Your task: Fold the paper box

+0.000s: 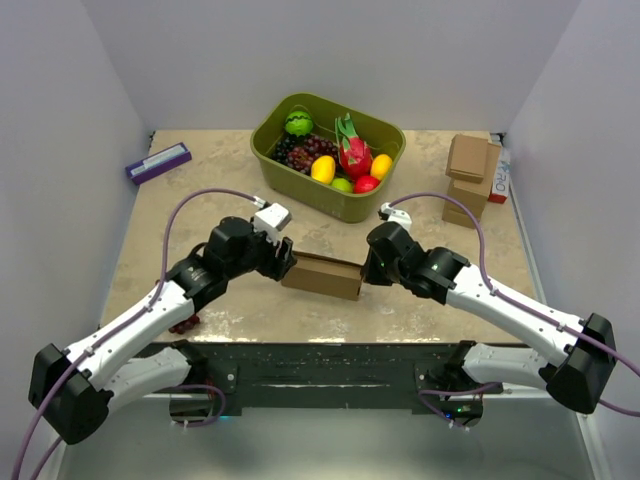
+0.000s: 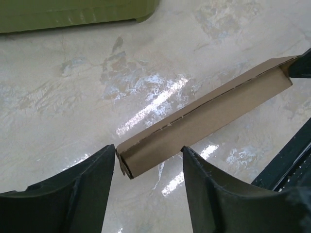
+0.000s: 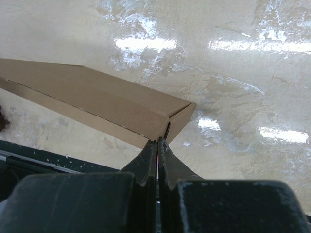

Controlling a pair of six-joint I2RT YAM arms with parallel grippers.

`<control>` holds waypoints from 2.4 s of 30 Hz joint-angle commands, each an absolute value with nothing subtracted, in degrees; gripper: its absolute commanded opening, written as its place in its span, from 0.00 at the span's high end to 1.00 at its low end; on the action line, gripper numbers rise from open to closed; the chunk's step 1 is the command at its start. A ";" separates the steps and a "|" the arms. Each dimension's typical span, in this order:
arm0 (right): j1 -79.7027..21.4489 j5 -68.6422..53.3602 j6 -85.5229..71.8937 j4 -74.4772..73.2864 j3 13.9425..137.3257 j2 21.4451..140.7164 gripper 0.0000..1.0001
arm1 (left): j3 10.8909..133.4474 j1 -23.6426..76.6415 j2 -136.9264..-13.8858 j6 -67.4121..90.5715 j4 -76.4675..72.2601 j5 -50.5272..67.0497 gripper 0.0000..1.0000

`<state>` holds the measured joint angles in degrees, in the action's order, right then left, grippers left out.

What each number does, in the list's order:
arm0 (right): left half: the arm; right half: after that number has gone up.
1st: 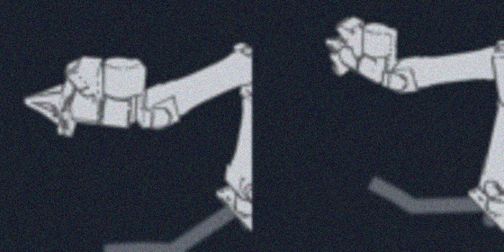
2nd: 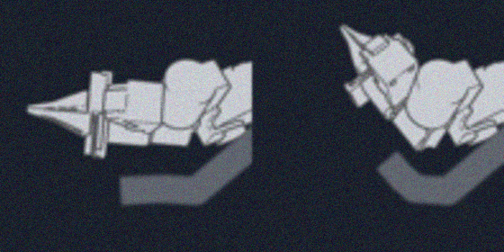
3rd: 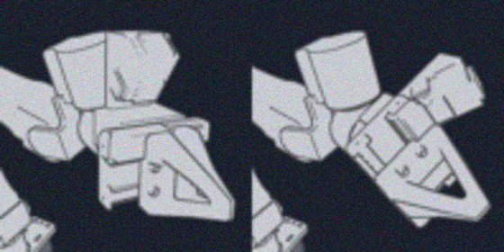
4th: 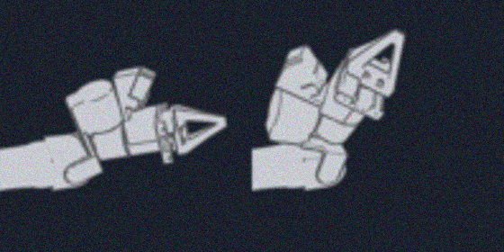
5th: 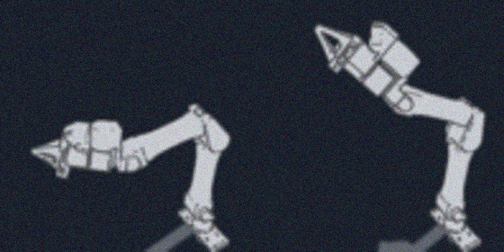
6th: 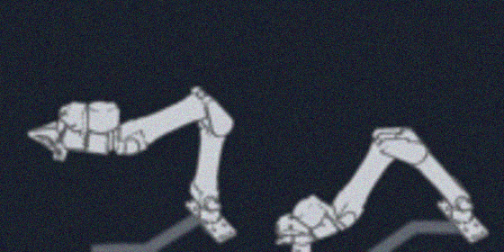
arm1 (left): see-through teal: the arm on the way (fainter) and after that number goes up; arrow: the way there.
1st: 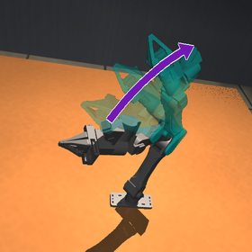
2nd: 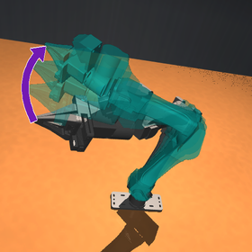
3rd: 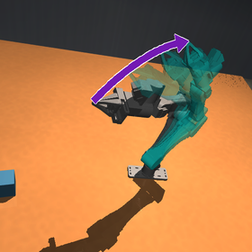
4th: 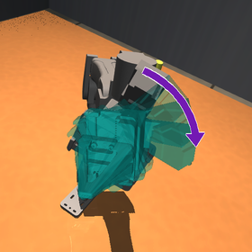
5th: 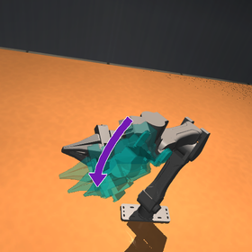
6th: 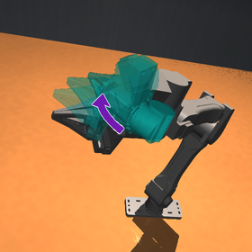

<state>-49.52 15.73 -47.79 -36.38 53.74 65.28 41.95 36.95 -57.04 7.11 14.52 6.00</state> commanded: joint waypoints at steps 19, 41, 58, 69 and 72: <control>-50.01 15.91 -47.99 -36.74 54.32 65.66 1.00 | 44.12 31.64 -57.57 10.81 15.74 10.90 0.47; -50.01 14.85 -47.29 -35.51 53.88 67.32 1.00 | 43.77 31.64 -59.06 11.08 15.20 10.99 0.72; -50.01 14.94 -47.37 -35.77 53.79 67.06 1.00 | 49.13 31.03 -57.83 12.12 18.90 8.09 0.48; -50.01 15.12 -47.46 -35.95 53.70 66.80 1.00 | 48.17 28.56 -62.58 19.42 12.04 9.49 0.49; -50.01 15.38 -47.46 -36.03 53.61 66.71 1.00 | 45.89 28.56 -62.40 20.56 11.52 10.54 0.51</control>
